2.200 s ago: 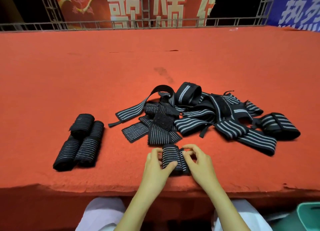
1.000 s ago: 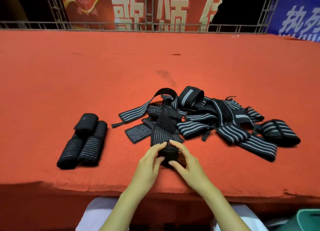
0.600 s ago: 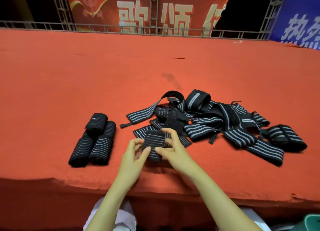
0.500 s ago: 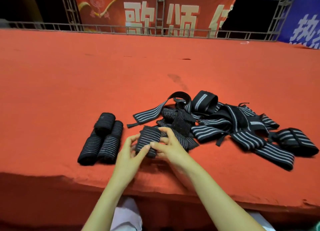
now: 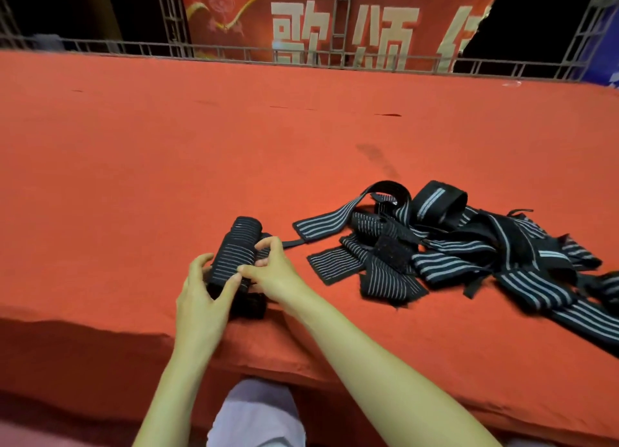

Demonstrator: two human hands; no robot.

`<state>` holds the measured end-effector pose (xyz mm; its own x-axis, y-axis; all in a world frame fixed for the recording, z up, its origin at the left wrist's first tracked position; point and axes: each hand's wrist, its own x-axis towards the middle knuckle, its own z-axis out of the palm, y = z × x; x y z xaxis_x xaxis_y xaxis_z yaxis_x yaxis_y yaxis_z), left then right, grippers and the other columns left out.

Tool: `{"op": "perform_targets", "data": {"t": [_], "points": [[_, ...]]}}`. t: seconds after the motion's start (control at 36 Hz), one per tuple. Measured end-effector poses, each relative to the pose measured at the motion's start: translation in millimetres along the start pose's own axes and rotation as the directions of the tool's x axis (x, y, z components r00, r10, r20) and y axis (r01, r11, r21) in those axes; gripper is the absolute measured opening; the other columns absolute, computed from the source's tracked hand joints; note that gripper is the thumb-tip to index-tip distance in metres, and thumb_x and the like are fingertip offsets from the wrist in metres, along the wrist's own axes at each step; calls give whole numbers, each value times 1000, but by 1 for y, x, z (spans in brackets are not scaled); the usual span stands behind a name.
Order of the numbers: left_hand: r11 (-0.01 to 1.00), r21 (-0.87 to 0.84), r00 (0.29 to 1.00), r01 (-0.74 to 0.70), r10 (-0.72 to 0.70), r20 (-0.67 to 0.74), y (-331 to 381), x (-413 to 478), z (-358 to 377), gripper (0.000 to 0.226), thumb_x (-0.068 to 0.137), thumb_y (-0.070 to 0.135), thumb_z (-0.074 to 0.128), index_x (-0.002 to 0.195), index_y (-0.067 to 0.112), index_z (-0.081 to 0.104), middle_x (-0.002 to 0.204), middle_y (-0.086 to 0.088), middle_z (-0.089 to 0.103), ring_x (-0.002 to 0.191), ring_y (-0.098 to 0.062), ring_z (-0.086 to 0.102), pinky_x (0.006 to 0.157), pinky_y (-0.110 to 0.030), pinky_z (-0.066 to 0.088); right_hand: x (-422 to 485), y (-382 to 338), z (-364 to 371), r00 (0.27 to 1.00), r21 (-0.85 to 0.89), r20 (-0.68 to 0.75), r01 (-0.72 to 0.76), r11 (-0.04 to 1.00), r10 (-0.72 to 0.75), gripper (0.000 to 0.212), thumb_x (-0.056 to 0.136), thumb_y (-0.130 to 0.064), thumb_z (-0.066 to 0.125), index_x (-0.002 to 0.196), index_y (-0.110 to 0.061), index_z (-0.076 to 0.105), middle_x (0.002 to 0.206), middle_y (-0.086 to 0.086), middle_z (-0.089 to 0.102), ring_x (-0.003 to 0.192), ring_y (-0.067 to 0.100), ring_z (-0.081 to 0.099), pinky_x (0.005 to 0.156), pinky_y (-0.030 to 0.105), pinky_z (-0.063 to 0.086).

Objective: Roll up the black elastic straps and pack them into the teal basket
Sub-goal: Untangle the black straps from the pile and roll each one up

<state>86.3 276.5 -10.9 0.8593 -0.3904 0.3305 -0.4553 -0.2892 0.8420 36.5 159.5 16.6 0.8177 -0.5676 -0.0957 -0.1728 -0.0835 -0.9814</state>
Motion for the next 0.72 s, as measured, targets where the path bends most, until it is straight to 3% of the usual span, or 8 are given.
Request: {"op": "perform_targets", "data": {"t": [0.08, 0.19, 0.25, 0.36, 0.47, 0.56, 0.72], "points": [[997, 71, 1000, 14, -12, -16, -5, 3, 5, 40, 87, 32, 66, 121, 18, 52, 116, -6, 63, 110, -30, 55, 89, -40, 39, 4, 2, 6, 999, -96, -42, 14, 995, -18, 34, 84, -16, 68, 105, -19, 42, 85, -5, 50, 88, 20, 56, 91, 50, 50], [967, 241, 996, 80, -66, -66, -8, 4, 10, 35, 89, 37, 62, 119, 20, 56, 122, -6, 59, 122, -31, 39, 97, -44, 27, 7, 4, 2, 994, -272, -54, 80, 959, -98, 33, 87, -24, 66, 115, -14, 53, 107, 4, 60, 102, 19, 56, 89, 29, 44], [966, 242, 995, 90, -75, -71, -7, 3, 12, 37, 89, 35, 61, 122, 18, 56, 126, -10, 55, 124, -32, 37, 99, -45, 26, 8, 8, -1, 991, -323, -55, 96, 941, -120, 34, 88, -27, 65, 118, -13, 57, 116, 6, 62, 109, 19, 56, 89, 27, 41], [965, 259, 990, -44, 76, -116, -10, 1, 13, 37, 88, 29, 65, 122, 16, 58, 129, -7, 51, 122, -29, 39, 100, -46, 28, 7, 10, -6, 980, -402, -46, 159, 902, -193, 36, 88, -26, 65, 121, -14, 60, 120, 8, 62, 108, 19, 57, 94, 26, 42], [937, 280, 967, -208, 239, -82, -12, -2, 10, 26, 90, 30, 57, 110, 17, 65, 113, -2, 58, 108, -25, 48, 94, -35, 31, 5, 18, -12, 936, -460, 18, 319, 829, -350, 32, 90, -15, 59, 122, -18, 61, 123, 4, 57, 118, 19, 49, 105, 30, 36], [951, 231, 976, -207, 217, -21, -12, -2, 8, 20, 91, 17, 61, 109, 11, 66, 112, -5, 59, 105, -28, 52, 92, -22, 29, 6, 26, -15, 922, -523, 120, 374, 766, -368, 35, 91, -12, 54, 125, -19, 60, 128, 3, 56, 123, 23, 45, 110, 35, 32], [943, 241, 963, -231, 258, -84, 3, -4, 10, 20, 88, 11, 64, 108, 6, 65, 117, -10, 56, 109, -29, 50, 95, -31, 34, -4, 29, -30, 903, -493, 111, 413, 766, -415, 39, 90, -12, 56, 129, -19, 56, 130, 3, 53, 126, 20, 44, 111, 31, 29]]}}
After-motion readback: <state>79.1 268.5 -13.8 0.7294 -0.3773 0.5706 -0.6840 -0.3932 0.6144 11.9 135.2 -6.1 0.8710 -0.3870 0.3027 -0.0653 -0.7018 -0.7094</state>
